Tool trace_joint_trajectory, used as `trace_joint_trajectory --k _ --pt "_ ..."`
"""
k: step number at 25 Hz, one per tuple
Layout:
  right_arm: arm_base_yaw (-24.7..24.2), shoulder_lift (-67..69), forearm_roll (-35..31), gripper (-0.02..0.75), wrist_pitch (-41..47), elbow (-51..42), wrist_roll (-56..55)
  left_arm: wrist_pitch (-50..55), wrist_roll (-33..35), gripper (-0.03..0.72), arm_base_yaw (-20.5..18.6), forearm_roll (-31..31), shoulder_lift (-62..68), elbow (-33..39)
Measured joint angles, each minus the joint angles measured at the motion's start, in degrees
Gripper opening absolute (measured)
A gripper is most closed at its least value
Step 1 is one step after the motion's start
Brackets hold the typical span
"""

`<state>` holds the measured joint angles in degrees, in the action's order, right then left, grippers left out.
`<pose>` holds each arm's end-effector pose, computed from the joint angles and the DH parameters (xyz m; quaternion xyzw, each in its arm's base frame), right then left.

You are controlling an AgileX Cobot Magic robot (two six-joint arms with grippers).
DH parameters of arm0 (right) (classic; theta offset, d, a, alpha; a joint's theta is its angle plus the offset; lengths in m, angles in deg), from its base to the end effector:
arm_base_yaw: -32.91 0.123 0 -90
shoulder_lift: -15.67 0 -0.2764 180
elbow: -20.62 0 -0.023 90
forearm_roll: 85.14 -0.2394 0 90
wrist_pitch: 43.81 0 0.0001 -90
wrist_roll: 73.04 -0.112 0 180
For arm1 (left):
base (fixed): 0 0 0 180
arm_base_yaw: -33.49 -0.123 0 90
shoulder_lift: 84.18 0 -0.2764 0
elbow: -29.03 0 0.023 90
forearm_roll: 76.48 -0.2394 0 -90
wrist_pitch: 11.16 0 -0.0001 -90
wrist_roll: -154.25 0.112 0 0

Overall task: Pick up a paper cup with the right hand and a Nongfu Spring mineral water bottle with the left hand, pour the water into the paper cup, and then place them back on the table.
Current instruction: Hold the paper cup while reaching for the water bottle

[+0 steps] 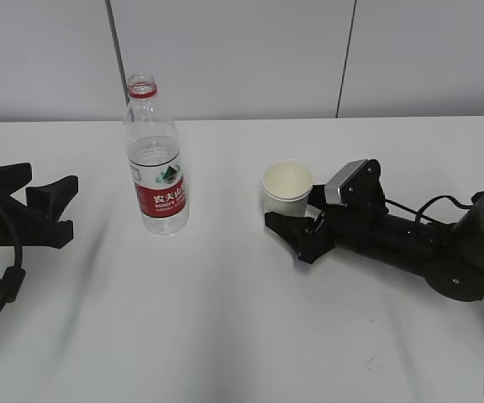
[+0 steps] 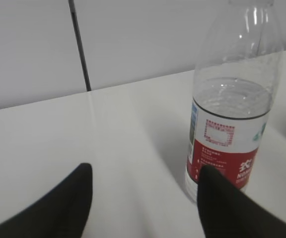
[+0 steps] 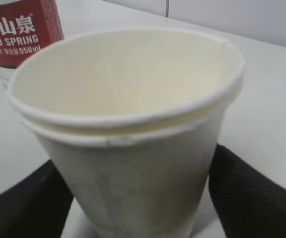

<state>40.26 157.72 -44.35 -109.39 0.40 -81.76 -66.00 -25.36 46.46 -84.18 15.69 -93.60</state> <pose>0.3886 0.1173 0.0513 -0.3102 0.7041 0.2270 0.5971 0.2602 -0.0725 0.1590 0.1545 0.7648 -0.0869 0.6194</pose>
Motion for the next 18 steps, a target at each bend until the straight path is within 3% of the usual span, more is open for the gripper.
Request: trace_joint_trajectory --k 7,18 --pt "0.0 0.8 -0.4 0.543 0.0 0.2 0.0 -0.4 0.0 0.423 0.0 -1.7 0.5 0.0" --pt "0.0 0.6 -0.4 0.527 0.0 0.2 0.0 -3.9 -0.1 0.423 0.0 -2.8 2.4 0.0"
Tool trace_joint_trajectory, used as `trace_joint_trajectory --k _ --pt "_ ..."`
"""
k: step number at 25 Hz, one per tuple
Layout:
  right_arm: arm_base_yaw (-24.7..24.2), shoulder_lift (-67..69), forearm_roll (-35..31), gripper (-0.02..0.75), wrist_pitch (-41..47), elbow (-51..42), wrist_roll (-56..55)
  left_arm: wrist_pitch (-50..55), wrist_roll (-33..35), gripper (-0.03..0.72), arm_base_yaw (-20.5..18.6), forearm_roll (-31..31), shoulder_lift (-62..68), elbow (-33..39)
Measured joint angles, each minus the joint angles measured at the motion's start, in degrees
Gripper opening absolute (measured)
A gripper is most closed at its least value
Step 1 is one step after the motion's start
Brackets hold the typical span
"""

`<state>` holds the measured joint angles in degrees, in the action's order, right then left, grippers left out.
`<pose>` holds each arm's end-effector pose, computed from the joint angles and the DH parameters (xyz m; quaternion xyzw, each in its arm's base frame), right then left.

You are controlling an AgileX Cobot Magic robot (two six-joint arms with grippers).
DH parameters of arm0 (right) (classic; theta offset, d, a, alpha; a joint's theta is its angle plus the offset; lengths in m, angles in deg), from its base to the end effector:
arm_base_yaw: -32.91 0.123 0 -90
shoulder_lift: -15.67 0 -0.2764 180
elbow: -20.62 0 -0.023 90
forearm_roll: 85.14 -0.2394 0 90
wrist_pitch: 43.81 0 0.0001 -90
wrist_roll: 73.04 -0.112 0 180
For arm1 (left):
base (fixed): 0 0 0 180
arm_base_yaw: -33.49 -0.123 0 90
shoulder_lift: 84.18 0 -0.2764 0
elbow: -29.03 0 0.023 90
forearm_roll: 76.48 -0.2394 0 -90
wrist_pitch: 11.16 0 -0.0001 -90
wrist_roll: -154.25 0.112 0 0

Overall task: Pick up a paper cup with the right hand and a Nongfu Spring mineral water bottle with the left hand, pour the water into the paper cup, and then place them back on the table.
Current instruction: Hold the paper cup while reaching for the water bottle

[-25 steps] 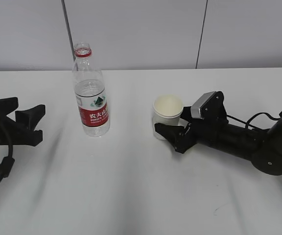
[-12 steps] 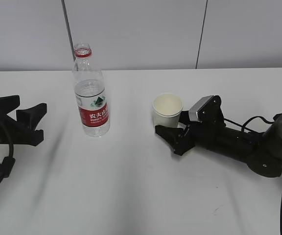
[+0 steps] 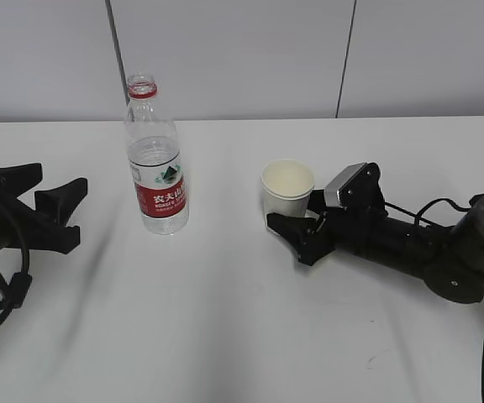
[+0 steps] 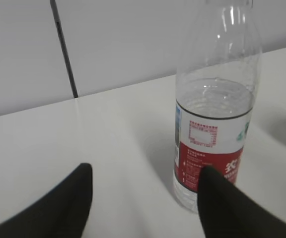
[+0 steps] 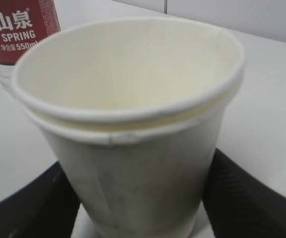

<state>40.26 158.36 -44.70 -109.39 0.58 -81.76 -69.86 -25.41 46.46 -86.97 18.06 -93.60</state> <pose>0.3890 0.1168 0.0475 -0.3069 0.7073 0.2268 0.5950 0.2612 -0.0780 0.1549 0.1748 0.7527 -0.0996 0.6269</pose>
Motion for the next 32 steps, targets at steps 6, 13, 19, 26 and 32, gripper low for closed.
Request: trace_joint_trajectory --k 6,13,19,26,32 --pt "0.0 -2.7 1.6 0.526 1.0 0.0 -3.2 -0.4 -1.5 0.423 0.0 -1.0 1.1 0.0" --pt "0.0 -5.1 5.1 0.526 5.0 0.0 -5.0 -1.7 -1.7 0.423 0.0 -2.6 3.5 -0.1" --pt "0.0 -7.0 6.9 0.525 6.8 -0.2 -7.2 -6.0 -2.4 0.423 0.0 -5.3 6.4 -0.1" --pt "0.0 -7.0 7.2 0.525 7.1 -0.2 -7.3 -6.4 -2.6 0.423 0.0 -5.5 9.8 -0.1" --pt "0.0 -7.9 7.2 0.518 7.2 -1.2 -7.4 -6.4 -2.6 0.423 0.0 -5.6 9.9 -0.1"
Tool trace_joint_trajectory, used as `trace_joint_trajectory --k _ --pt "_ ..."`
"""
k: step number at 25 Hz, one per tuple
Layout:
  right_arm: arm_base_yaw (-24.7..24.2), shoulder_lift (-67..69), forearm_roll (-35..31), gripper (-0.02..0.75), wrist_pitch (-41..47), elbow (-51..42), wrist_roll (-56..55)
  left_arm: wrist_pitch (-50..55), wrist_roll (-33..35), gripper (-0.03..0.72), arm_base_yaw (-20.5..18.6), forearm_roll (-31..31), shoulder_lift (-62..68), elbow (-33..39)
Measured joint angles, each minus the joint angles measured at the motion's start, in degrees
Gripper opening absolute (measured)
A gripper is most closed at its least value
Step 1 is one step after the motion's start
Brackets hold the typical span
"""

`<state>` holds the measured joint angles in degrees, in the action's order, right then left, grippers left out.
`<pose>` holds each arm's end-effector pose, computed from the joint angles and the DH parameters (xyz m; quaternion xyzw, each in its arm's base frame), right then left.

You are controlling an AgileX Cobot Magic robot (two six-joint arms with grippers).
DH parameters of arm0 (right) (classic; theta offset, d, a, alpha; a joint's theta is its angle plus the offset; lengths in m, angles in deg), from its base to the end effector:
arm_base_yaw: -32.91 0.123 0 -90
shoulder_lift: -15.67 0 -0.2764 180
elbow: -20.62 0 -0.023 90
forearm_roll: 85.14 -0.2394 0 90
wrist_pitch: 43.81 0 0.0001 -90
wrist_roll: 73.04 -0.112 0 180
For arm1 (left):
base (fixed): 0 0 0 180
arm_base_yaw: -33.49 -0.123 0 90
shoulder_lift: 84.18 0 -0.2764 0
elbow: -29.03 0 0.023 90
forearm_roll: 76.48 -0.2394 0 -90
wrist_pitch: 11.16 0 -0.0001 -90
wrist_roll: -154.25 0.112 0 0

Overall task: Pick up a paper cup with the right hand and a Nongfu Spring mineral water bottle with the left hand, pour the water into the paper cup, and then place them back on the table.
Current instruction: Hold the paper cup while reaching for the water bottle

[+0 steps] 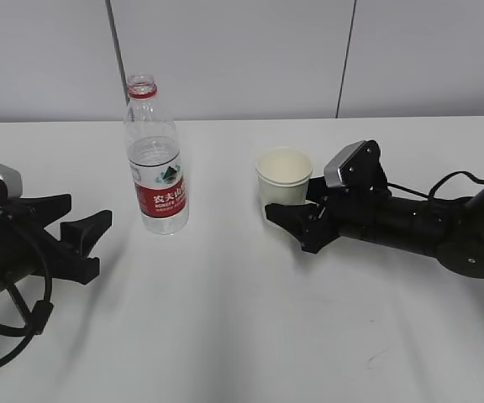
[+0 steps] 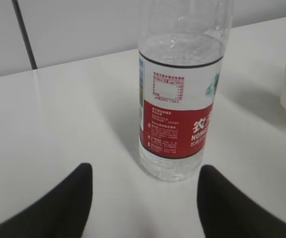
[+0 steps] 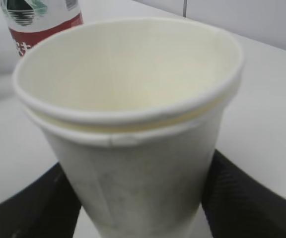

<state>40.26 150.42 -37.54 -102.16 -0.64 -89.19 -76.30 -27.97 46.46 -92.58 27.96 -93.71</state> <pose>0.3833 0.1204 0.0823 -0.3316 0.7163 0.2394 0.5654 0.2621 -0.0893 0.1195 0.1971 0.7665 -0.1439 0.5940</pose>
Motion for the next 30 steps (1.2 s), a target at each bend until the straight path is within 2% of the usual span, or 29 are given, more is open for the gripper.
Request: trace_joint_trajectory --k 7,12,23,25,30 --pt "0.0 -1.7 -0.4 0.501 0.0 -1.3 0.0 0.0 0.0 0.423 0.0 -0.3 0.0 0.0" --pt "0.0 -1.7 -0.5 0.454 0.1 -1.6 0.0 0.0 0.0 0.423 0.0 -0.4 0.0 0.0" --pt "0.0 -1.7 -0.5 0.451 0.1 -1.6 0.0 -0.1 0.0 0.432 0.0 -0.4 1.3 -1.4" --pt "0.0 -1.7 -0.5 0.45 0.1 -1.6 0.0 -0.1 0.0 0.465 0.0 -0.4 2.2 -1.8" --pt "0.0 -1.7 -0.5 0.45 0.1 -1.6 0.0 -0.1 0.0 0.644 0.0 -0.5 4.8 -3.2"
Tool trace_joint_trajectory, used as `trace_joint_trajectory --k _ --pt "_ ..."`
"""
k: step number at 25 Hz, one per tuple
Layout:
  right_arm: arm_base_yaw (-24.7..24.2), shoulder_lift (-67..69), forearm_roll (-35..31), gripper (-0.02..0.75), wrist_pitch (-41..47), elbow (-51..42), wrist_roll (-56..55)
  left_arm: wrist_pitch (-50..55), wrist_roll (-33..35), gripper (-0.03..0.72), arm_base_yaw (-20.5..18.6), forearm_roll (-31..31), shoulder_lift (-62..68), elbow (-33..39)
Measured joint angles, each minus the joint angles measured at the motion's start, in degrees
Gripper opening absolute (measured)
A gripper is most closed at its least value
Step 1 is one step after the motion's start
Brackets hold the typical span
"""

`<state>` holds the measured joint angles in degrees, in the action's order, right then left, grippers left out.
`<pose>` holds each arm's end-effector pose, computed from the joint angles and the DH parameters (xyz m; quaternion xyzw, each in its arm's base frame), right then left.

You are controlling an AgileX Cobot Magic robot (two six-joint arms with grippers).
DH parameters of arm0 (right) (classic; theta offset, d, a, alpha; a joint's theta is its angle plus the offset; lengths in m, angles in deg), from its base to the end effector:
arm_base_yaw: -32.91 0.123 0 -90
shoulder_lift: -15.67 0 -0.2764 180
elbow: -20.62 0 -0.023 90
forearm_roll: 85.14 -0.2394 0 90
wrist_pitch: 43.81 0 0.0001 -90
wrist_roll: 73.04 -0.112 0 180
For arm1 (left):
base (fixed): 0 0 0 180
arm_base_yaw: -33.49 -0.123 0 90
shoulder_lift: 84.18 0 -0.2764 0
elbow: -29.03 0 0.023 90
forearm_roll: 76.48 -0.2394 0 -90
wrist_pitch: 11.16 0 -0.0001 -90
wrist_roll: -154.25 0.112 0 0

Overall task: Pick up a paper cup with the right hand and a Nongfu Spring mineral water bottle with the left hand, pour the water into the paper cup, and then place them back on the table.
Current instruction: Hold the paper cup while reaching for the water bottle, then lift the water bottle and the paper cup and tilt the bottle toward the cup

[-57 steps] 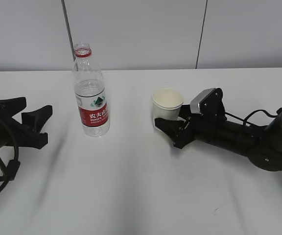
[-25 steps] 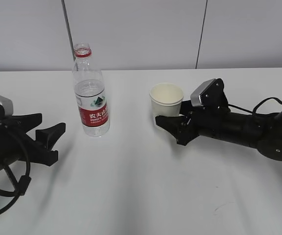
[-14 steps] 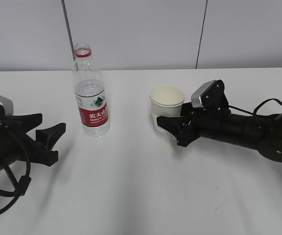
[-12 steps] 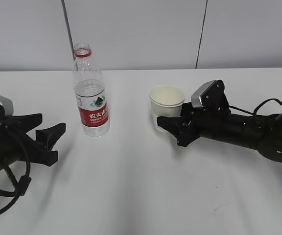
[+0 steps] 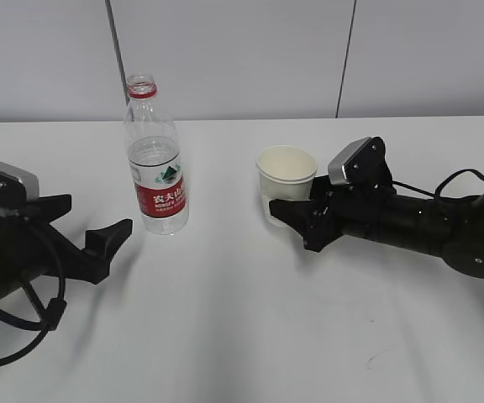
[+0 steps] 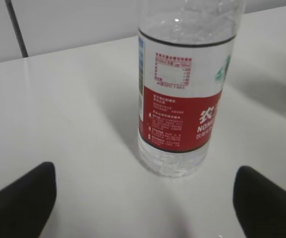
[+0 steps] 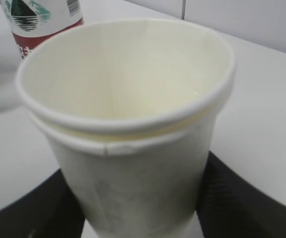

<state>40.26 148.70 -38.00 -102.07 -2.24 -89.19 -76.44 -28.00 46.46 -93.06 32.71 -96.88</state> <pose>0.3785 0.1192 0.0885 -0.3282 0.7171 0.2379 0.5670 0.2750 -0.0931 0.1056 0.2003 0.7734 -0.1465 0.5833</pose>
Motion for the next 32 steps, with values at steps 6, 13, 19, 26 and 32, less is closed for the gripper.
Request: trace_joint_trajectory --k 6,13,19,26,32 --pt "0.0 0.0 0.0 0.45 0.0 0.0 0.0 0.2 0.0 0.68 0.0 -2.7 1.1 -2.6" --pt "0.0 0.0 -0.1 0.45 -0.3 -0.1 0.0 -0.1 -3.1 0.678 0.0 -7.6 2.5 -7.9" --pt "0.0 0.0 -0.1 0.45 -0.5 -0.1 0.0 0.1 -5.1 0.679 0.0 -10.7 6.9 -12.3" --pt "0.0 0.0 -0.1 0.45 -0.5 -0.1 0.0 0.0 -5.5 0.678 0.0 -11.9 9.9 -17.0" --pt "0.0 0.0 -0.1 0.45 -0.9 -0.1 0.0 0.1 -6.0 0.676 0.0 -12.6 12.6 -20.1"
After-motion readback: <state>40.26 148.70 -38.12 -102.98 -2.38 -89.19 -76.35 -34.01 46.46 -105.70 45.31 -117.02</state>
